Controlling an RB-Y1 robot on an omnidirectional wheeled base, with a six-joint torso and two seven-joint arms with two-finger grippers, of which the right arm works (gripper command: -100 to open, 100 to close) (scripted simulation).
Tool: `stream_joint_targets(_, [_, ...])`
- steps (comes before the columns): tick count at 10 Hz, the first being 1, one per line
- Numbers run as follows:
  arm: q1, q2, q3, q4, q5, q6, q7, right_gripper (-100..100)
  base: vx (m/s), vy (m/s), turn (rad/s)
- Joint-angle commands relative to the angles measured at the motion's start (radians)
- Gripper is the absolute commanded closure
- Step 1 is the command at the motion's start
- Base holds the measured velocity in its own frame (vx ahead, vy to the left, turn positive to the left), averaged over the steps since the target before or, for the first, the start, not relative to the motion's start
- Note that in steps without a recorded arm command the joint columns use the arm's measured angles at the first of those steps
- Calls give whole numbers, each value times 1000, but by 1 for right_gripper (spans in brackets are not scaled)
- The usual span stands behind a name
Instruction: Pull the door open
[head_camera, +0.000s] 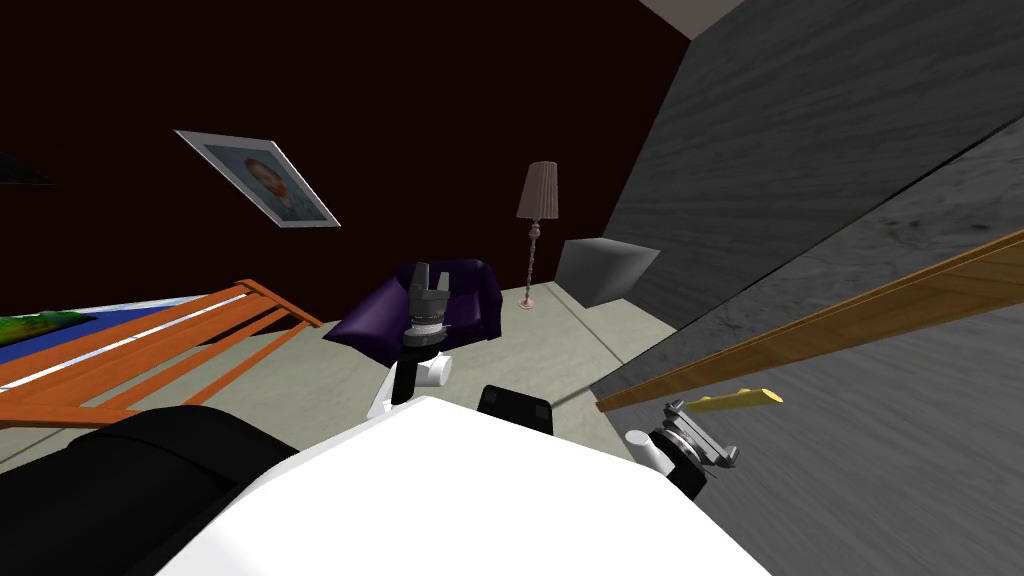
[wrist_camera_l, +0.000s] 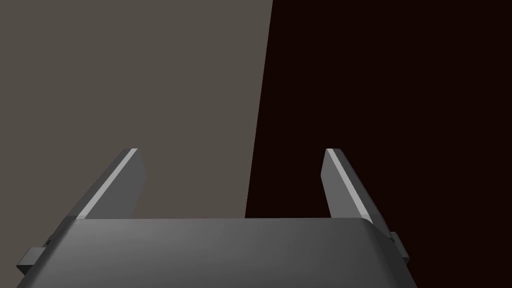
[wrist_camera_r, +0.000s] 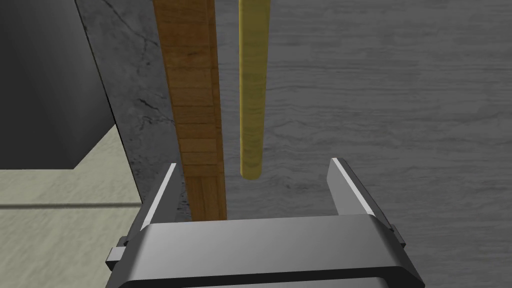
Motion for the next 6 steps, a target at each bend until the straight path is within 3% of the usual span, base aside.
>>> stream_joint_targets(1, [-8,-6,-9,33,-17,-5,-27,-100,19,-83,125])
stream_joint_targets(2, [-7,-1,-6,18,-11,-3,-12,-100,10,-40,25])
stream_joint_targets(3, [13,-12,7,25,-4,-11,-46,-100,96,-39,-109])
stream_joint_targets(6, [46,-29,28,33,9,-24,-96,-100,188,-31,-109])
